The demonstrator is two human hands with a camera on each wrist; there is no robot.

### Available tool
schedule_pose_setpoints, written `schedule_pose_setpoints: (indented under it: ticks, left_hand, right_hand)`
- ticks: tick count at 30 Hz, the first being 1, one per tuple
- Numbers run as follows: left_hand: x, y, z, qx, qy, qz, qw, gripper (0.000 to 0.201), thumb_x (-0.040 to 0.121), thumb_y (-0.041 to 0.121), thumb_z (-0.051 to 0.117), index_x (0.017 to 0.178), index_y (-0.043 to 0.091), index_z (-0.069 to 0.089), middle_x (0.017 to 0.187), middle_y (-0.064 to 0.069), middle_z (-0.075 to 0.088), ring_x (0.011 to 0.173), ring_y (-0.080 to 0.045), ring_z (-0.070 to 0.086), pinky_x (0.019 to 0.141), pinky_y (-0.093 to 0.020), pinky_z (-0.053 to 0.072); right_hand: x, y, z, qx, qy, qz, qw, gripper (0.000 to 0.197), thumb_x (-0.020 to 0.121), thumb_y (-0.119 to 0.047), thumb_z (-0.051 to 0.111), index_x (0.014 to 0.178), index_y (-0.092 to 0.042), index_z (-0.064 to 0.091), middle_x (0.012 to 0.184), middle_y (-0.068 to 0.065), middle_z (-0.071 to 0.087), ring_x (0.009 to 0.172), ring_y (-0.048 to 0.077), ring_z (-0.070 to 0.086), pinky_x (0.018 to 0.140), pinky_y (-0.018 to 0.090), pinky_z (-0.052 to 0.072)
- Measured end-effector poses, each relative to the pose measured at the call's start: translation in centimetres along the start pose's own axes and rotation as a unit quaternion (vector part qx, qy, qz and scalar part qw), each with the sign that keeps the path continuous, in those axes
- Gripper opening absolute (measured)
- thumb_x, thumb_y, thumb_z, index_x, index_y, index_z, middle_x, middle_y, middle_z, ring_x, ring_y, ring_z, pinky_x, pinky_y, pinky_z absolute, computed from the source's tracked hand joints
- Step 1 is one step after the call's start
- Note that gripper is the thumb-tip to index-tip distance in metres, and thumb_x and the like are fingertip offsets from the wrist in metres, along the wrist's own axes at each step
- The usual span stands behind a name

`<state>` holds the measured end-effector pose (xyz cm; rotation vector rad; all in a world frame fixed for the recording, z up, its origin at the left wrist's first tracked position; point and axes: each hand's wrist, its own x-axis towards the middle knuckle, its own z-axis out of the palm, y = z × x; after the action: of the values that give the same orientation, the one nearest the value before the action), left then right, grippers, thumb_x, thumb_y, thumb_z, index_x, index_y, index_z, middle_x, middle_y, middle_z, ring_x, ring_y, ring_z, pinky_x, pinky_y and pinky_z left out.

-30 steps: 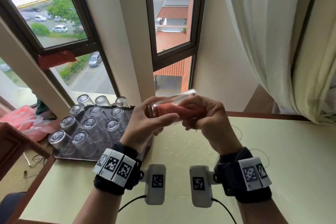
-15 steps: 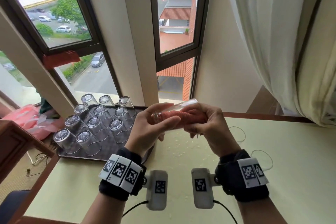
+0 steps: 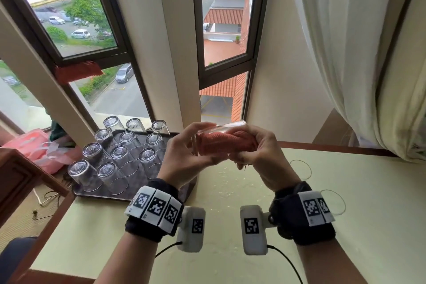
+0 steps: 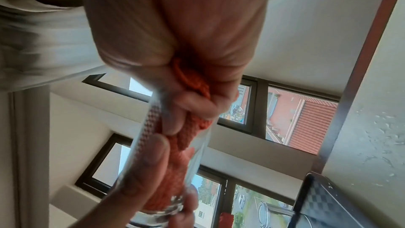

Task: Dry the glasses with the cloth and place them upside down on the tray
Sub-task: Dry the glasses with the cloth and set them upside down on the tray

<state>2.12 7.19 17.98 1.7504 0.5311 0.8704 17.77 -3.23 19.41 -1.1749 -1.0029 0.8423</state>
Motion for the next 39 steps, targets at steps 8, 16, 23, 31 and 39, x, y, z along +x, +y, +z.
schedule_pose_setpoints:
  ticks: [8, 16, 23, 31, 39]
  left_hand:
    - [0.0, 0.4, -0.2, -0.129, 0.001, -0.132, 0.983, 0.063, 0.053, 0.045, 0.089, 0.107, 0.02, 0.066, 0.083, 0.002, 0.073, 0.063, -0.015, 0.06, 0.049, -0.019, 0.048]
    - [-0.8, -0.2, -1.9, 0.035, -0.001, 0.017, 0.999, 0.07, 0.054, 0.027, 0.097, 0.116, 0.017, 0.065, 0.106, -0.002, 0.074, 0.09, -0.011, 0.074, 0.076, -0.026, 0.061]
    - [-0.8, -0.4, -2.2, -0.101, 0.022, -0.146, 0.984, 0.06, 0.056, 0.038, 0.092, 0.105, 0.018, 0.064, 0.086, -0.004, 0.072, 0.07, -0.024, 0.063, 0.049, -0.02, 0.05]
    - [-2.0, -0.8, -2.1, -0.069, 0.002, -0.063, 0.996, 0.067, 0.055, 0.026, 0.094, 0.113, 0.022, 0.059, 0.099, 0.001, 0.073, 0.081, -0.015, 0.073, 0.068, -0.024, 0.059]
    - [-2.0, -0.7, -4.0, -0.011, 0.007, -0.032, 0.999, 0.065, 0.057, 0.034, 0.094, 0.113, 0.023, 0.061, 0.098, -0.001, 0.073, 0.078, -0.01, 0.074, 0.067, -0.022, 0.059]
  right_hand:
    - [0.9, 0.4, 1.2, 0.016, 0.087, -0.024, 0.996, 0.061, 0.055, 0.02, 0.038, 0.071, -0.023, 0.077, 0.077, -0.002, 0.072, 0.06, 0.016, 0.066, 0.045, 0.026, 0.052]
    - [0.5, 1.3, 1.5, 0.084, 0.0, 0.07, 0.994, 0.047, 0.05, 0.012, 0.063, 0.095, -0.001, 0.07, 0.07, 0.013, 0.062, 0.052, 0.02, 0.051, 0.042, 0.025, 0.043]
    - [0.5, 1.3, 4.3, 0.023, 0.102, 0.016, 0.994, 0.046, 0.052, 0.013, 0.041, 0.073, -0.012, 0.074, 0.075, 0.0, 0.071, 0.065, 0.017, 0.067, 0.047, 0.027, 0.055]
    - [0.4, 0.8, 3.6, 0.055, 0.051, 0.046, 0.996, 0.043, 0.045, 0.011, 0.055, 0.078, -0.009, 0.075, 0.07, 0.008, 0.067, 0.053, 0.018, 0.056, 0.044, 0.024, 0.045]
    - [0.1, 1.3, 4.7, 0.044, 0.018, 0.062, 0.997, 0.03, 0.062, 0.002, 0.07, 0.091, -0.007, 0.073, 0.076, 0.008, 0.068, 0.056, 0.022, 0.058, 0.047, 0.025, 0.053]
